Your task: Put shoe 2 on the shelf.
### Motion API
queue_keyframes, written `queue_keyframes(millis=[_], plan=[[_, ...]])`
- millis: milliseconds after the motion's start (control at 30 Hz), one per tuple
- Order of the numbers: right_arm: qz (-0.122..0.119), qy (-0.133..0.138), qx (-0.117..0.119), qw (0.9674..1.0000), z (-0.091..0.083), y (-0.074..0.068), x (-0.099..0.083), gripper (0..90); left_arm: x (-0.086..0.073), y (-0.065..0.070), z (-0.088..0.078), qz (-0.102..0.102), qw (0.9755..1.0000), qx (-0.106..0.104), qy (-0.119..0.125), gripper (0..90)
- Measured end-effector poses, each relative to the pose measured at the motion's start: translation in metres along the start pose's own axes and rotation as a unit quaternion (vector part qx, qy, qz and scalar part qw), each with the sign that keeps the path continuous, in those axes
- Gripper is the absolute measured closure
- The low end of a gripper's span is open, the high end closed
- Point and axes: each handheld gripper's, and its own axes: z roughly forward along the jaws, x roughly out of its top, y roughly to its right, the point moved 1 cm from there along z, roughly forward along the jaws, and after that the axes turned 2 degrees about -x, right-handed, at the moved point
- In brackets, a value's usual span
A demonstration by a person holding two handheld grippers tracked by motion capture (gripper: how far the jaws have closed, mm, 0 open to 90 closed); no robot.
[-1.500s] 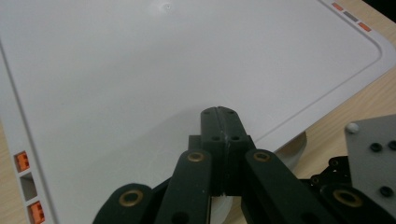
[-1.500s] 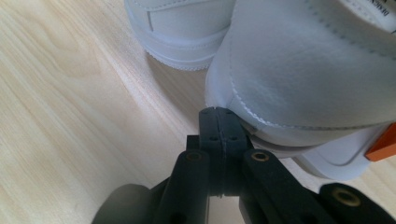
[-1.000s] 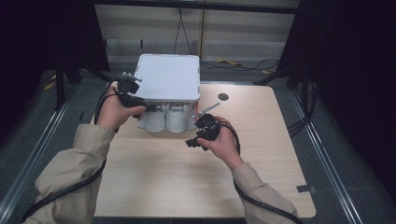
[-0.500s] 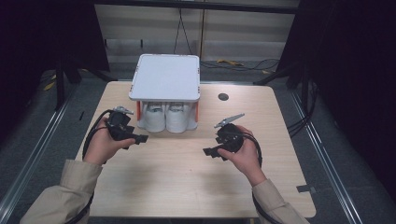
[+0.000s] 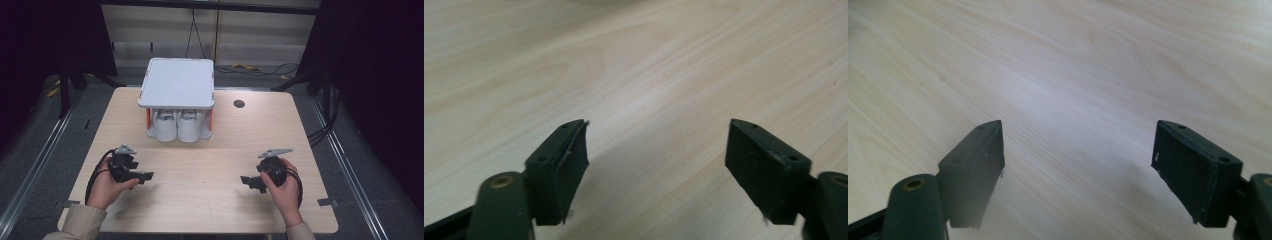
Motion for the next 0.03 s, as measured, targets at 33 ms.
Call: queue_keyframes(millis=[33], plan=[[-0.004,-0.010,-0.005,0.9999,0.0038,0.0007,-0.0048,20.3,-0.0022,-0.0005,0.0008,0.006,0.9999,0.008,0.005,22.6]])
